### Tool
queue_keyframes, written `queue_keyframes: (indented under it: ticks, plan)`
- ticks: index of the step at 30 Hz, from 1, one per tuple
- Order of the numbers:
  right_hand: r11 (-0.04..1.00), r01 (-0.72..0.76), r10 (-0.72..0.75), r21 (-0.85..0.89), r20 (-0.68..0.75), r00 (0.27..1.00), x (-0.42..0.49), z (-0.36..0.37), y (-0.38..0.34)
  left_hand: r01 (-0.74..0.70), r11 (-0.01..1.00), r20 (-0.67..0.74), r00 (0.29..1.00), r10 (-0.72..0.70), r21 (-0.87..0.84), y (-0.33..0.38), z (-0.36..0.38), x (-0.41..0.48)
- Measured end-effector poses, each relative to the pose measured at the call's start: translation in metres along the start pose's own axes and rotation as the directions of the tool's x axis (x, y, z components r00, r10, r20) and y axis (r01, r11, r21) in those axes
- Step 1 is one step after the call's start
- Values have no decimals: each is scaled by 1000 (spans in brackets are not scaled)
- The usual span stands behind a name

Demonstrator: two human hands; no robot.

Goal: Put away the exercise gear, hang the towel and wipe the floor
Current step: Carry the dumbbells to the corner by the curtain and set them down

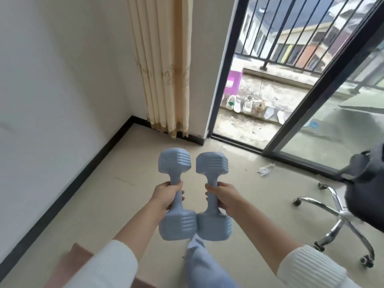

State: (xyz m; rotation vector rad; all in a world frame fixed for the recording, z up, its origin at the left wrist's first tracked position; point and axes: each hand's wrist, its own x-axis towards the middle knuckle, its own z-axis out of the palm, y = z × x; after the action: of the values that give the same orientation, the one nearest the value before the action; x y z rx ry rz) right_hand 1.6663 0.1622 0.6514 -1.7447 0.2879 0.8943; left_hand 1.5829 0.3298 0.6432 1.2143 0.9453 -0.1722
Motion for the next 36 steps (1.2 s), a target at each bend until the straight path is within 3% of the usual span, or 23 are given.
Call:
queue_keyframes:
  ticks: [10, 19, 26, 36]
  plan:
    - [992, -124, 124, 19, 3, 992, 177, -25, -157, 98, 995, -26, 995, -98, 10, 152, 40, 177]
    - [975, -191, 198, 109, -52, 979, 349, 15, -214, 163, 978, -27, 987, -161, 127, 228, 43, 367]
    - [953, -261, 276, 151, -86, 957, 510, 51, -161, 207, 944, -19, 978, -209, 256, 189, 39, 534]
    - [922, -318, 343, 218, -86, 935, 741, 85, 16, 220, 862, -19, 971, -238, 457, 21, 30, 770]
